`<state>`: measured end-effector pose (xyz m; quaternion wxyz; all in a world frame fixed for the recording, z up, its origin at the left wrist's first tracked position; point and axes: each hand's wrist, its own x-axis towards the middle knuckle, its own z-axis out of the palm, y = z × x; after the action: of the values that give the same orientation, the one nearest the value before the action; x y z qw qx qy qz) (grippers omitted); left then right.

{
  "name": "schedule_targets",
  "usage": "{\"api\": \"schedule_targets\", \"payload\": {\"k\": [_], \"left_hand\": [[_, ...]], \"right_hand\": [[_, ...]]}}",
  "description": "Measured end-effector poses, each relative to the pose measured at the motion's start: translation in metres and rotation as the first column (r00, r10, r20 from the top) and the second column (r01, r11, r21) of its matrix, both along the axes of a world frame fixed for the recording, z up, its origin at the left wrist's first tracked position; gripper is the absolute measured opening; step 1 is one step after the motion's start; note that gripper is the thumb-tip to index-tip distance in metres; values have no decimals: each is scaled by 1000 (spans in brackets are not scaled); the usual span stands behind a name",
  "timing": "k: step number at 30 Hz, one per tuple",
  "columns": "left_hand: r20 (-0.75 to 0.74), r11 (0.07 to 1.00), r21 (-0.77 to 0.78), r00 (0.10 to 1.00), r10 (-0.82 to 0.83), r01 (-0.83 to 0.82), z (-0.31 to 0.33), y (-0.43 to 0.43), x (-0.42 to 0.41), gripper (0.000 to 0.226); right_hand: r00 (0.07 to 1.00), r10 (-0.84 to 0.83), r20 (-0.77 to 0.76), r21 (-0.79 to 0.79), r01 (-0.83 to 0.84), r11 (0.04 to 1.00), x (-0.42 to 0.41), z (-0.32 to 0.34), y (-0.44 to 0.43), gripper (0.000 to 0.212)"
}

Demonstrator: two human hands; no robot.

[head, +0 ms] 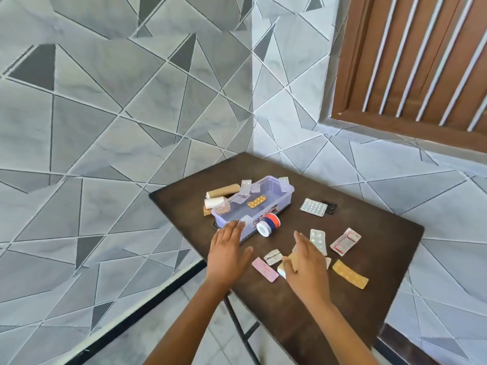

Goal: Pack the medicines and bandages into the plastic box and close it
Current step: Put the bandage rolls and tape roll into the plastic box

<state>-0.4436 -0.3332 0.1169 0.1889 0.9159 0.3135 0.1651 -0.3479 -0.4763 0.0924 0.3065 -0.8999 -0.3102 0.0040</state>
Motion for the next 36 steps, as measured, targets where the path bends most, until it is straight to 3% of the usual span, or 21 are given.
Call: {"api": "schedule_targets", "payload": {"k": [16,20,23,26,30,33,36], "left_hand": [[-41,999,-15,999,-36,35,-19,159,86,58],[-13,999,31,999,-38,38,-36,207,109,43],[-87,992,59,990,-108,113,-48,247,132,39],[-256,974,40,944,-207,224,-57,285,149,45],[-468,949,-18,836,-287,315,-76,317,165,50],[-539,918,-60,761,-361,393,-89,335,175,54],[-509,922,-103,777,-371,373,-90,340,178,51]], "right_hand": [[986,-106,-126,-49,101,994,84,-26,138,67],[976,-145,-161,-230,106,967,99,-41,158,79],[955,-215,-205,-335,138,932,110,-52,173,89],[918,-303,-258,-363,198,910,115,-58,189,90],[838,-401,-369,-277,313,909,118,-62,204,88],[794,-480,-374,-239,417,877,114,-66,212,81],[756,-549,-358,-197,513,835,109,-60,207,76]]}}
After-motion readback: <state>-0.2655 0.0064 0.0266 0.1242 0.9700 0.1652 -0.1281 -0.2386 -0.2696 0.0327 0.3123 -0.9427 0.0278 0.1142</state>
